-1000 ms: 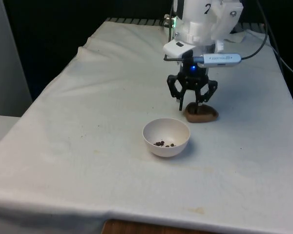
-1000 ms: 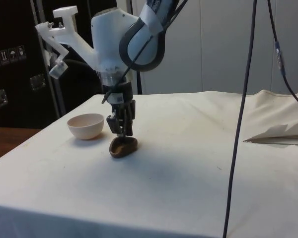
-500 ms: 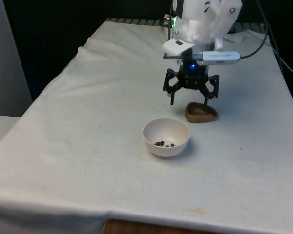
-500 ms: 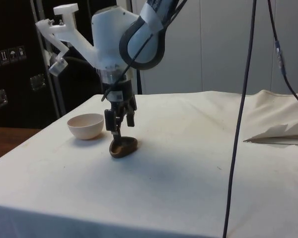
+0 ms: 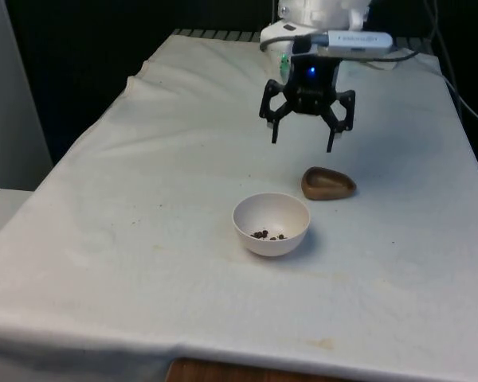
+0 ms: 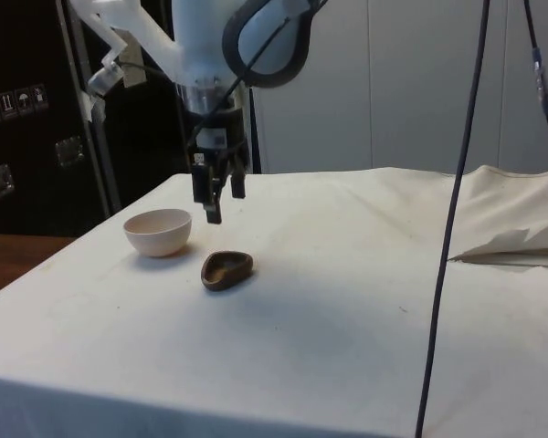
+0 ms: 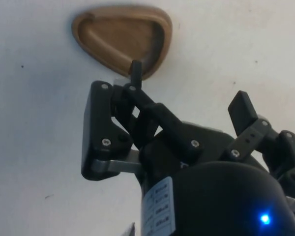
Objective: Pour the coffee beans from the cup into the bowl.
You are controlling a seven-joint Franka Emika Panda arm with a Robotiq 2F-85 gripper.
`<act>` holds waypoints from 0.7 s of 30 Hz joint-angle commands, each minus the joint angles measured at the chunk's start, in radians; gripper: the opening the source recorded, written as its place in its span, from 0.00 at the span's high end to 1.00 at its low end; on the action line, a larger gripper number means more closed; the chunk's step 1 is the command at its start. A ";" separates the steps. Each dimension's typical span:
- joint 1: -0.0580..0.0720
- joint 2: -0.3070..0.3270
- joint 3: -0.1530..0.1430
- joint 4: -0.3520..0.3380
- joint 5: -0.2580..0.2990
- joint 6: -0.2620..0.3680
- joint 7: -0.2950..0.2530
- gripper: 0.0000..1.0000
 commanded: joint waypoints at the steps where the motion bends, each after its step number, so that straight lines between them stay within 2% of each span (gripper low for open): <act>1: -0.008 -0.018 0.008 -0.006 0.017 -0.011 -0.017 0.00; 3: -0.007 -0.031 0.005 -0.005 0.017 -0.022 -0.019 0.00; 4: 0.000 -0.031 -0.004 0.000 0.001 -0.026 -0.007 0.00; 5: -0.007 -0.044 0.003 -0.004 0.017 -0.036 -0.023 0.00; 11: -0.006 -0.078 -0.006 0.001 0.023 -0.067 -0.036 0.00; 12: 0.000 -0.074 -0.013 0.002 0.007 -0.061 -0.023 0.00; 13: -0.007 -0.085 -0.007 0.002 0.026 -0.073 -0.041 0.00; 20: -0.003 -0.128 -0.021 0.007 0.060 -0.105 -0.078 0.00; 21: 0.000 -0.125 -0.027 0.005 0.042 -0.098 -0.065 0.00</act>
